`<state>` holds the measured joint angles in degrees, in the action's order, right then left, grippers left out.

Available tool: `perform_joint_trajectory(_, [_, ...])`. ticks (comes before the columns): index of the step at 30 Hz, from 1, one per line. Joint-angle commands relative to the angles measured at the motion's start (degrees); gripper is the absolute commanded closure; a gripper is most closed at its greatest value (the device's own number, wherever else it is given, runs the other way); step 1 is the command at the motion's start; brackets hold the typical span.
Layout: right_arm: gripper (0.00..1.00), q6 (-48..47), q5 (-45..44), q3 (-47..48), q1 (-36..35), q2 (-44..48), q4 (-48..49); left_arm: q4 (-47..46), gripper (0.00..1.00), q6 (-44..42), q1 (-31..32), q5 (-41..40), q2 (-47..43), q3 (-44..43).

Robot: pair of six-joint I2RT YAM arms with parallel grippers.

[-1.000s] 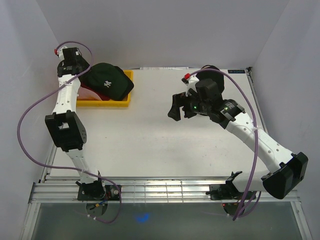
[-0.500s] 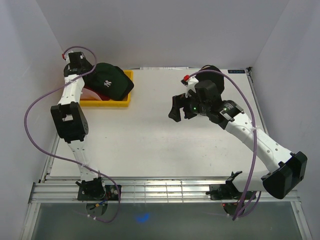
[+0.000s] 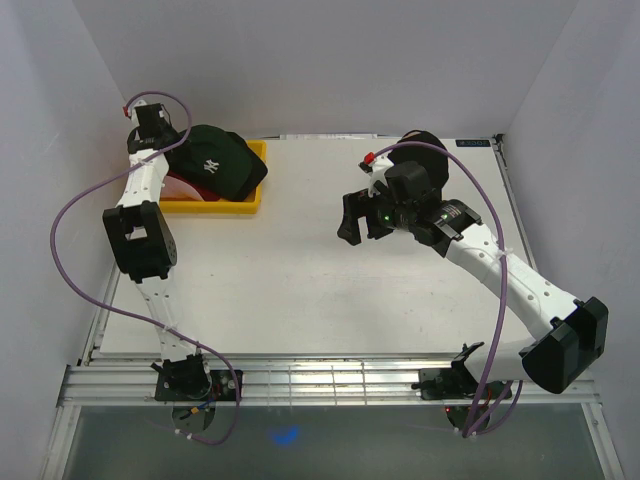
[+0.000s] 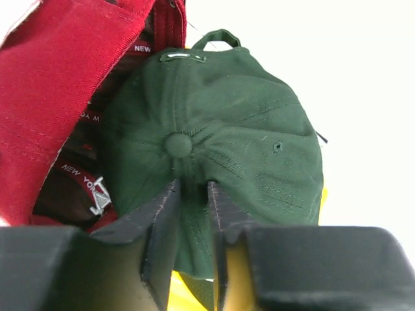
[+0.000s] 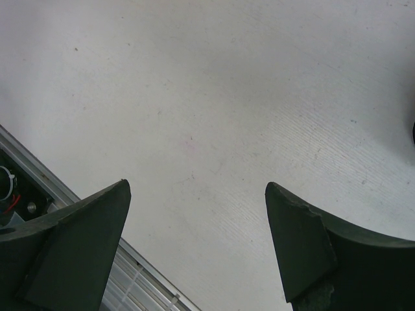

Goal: Stack the hats

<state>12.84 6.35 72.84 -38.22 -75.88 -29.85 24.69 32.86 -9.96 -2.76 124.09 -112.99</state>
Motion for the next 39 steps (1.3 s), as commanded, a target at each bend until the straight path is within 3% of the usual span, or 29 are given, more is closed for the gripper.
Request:
perform_joint_trajectory(1, [0.1,-1.06,-0.28,1.43,0.25,0.2,1.19,-1.66,0.77,0.45,-0.42,0.65,-0.78,-0.65])
perform_joint_trajectory(6, [0.1,-1.06,-0.37,2.31,0.25,0.11,0.84,-1.22,1.0,0.01,-0.42,1.97,-3.06,-2.05])
perform_joint_trajectory(22, [0.11,-0.45,-3.8,6.17,0.34,0.73,-0.83,2.64,1.0,-3.24,-0.33,6.28,-14.92,-4.08])
perform_joint_trajectory(30, [0.1,0.25,-5.82,7.23,0.34,1.17,-0.65,4.14,1.0,-5.26,2.74,9.35,-19.94,-3.91])
perform_joint_trajectory(39, [0.11,2.45,-23.47,10.3,2.88,5.29,-3.81,5.98,1.0,-5.53,12.06,10.76,-23.98,-6.1])
